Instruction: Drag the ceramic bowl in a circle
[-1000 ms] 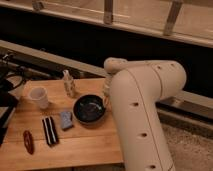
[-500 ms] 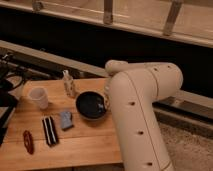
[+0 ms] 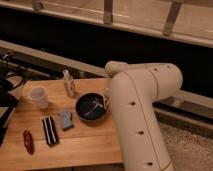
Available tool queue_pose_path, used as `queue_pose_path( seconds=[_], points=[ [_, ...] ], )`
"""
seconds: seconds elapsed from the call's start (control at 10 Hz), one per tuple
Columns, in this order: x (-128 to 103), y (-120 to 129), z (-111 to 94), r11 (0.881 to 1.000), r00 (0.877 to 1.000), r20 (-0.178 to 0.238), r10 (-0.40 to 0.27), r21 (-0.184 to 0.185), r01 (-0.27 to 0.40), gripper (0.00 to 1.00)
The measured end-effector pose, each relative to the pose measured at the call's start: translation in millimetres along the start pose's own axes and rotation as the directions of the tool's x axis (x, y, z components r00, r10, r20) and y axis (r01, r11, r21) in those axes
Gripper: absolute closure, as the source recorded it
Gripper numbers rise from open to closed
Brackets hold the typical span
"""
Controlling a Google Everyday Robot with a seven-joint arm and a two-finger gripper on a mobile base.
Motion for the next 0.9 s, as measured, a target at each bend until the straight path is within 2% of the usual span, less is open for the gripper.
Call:
queue_pose_path(
  seconds=[0.3,0.4,0.6,0.9],
  points=[
    [0.3,2.7,-0.9,1.0,1.0,0.003,-0.005,-0.002,0.005,1.0],
    [-3.0,5.2,-6.9,1.0,1.0,0.019,-0.005,-0.009,0.005,1.0],
    [-13.0,4.0,-17.6,1.0,0.998,0.056,0.01,-0.02,-0.009,1.0],
    [-37.7,-4.4,-43.8,0.997,0.987,0.146,0.064,-0.048,-0.058,1.0]
  ],
)
